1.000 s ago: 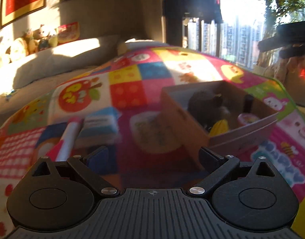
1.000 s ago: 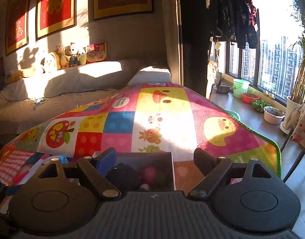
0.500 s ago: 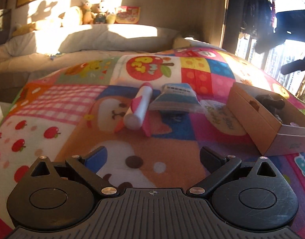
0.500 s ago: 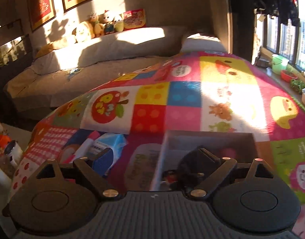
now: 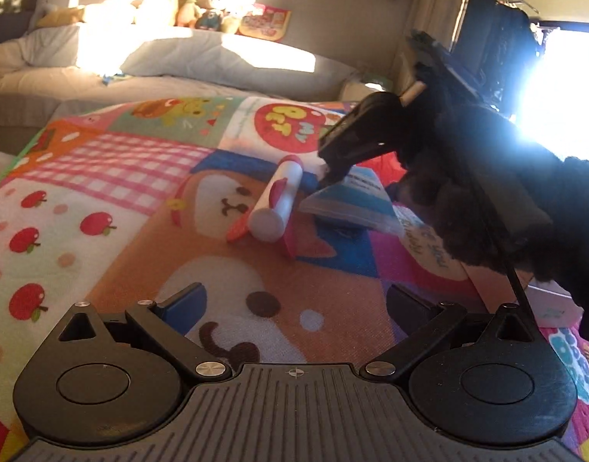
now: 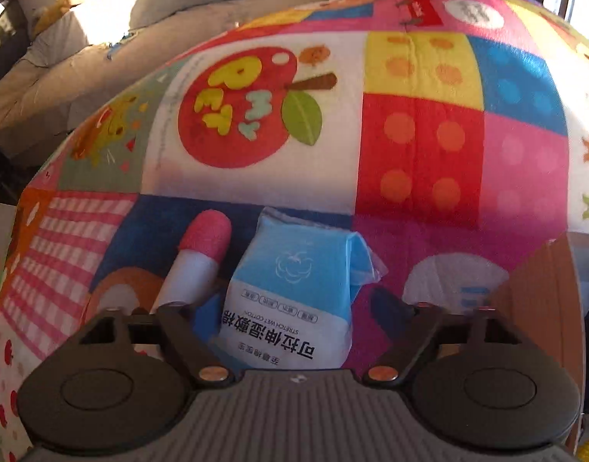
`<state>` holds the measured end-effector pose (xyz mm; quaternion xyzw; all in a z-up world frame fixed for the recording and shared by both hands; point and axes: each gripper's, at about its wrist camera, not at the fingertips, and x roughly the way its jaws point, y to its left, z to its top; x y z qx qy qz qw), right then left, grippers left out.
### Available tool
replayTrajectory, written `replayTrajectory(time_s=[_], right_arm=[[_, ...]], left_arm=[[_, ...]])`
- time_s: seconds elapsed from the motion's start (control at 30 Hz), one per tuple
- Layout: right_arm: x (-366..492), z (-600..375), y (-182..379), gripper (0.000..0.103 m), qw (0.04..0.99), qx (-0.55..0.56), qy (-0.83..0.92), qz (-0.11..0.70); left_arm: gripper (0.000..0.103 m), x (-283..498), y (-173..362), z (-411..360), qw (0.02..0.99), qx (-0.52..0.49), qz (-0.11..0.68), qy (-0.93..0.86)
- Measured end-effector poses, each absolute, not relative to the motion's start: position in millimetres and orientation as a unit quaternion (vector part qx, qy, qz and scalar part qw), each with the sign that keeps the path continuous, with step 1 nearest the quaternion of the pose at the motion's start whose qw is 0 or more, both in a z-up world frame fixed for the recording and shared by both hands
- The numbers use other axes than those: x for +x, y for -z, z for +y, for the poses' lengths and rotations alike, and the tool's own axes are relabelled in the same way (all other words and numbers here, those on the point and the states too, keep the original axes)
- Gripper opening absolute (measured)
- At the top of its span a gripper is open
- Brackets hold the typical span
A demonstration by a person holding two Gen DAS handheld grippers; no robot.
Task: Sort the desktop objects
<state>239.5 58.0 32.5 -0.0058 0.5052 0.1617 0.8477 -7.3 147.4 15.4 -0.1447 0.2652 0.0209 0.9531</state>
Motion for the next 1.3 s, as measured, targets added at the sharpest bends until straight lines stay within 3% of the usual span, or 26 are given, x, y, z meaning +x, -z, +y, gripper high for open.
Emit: replayTrajectory(time_s=[0.07, 0.4, 0.7, 0.73, 0.83, 0.9, 0.93, 0.97, 1.0, 1.2, 1.3], right_arm=[[231.1, 48.8, -35.9, 0.053, 0.846, 0.002, -0.170, 0.505], [72.9, -62.8, -114.8, 0.053, 0.840, 0.009, -0.303, 0.449], [-10.8, -160.6, -63.8, 0.053, 0.866, -0.098, -0.194, 0.451], [-13.6, -166.6, -59.1, 0.054, 0.874, -0.104, -0.175, 0.441], [-20.8, -184.6, -51.5, 0.077, 0.896, -0.080, -0.138, 0.415], [-27.1, -198.9, -52.5, 0.079, 0.906, -0.031, -0.139, 0.398], [-29.7, -204.6, -53.1, 0.081, 0.910, -0.015, -0.138, 0.391], [-32.8, -210.3, -53.6, 0.085, 0.915, -0.001, -0.133, 0.381], [-35.8, -215.4, -54.2, 0.086, 0.920, 0.007, -0.125, 0.371], [-46.4, -235.0, -51.9, 0.098, 0.941, 0.029, -0.091, 0.326], [-44.7, -240.9, -42.6, 0.100, 0.943, 0.044, -0.081, 0.318]], left_arm=[[0.102, -7.9, -15.4, 147.1, 0.953, -0.145, 0.265, -0.019], [0.102, -4.4, -13.3, 149.8, 0.946, -0.156, 0.282, -0.027], [0.102, 5.5, -11.8, 142.8, 0.942, -0.124, 0.308, -0.038], [0.102, 7.1, -12.2, 141.4, 0.942, -0.118, 0.312, -0.039], [0.102, 12.5, -15.8, 135.7, 0.948, -0.088, 0.304, -0.043], [0.101, 21.1, -22.3, 131.1, 0.955, -0.048, 0.286, -0.059], [0.095, 27.5, -25.7, 130.5, 0.957, -0.035, 0.281, -0.067], [0.082, 36.6, -29.8, 130.7, 0.957, -0.026, 0.279, -0.072], [0.079, 47.2, -33.4, 131.7, 0.957, -0.021, 0.281, -0.076], [0.075, 114.5, -30.4, 129.1, 0.947, 0.021, 0.308, -0.091], [0.058, 128.7, -24.1, 124.4, 0.943, 0.023, 0.322, -0.082]])
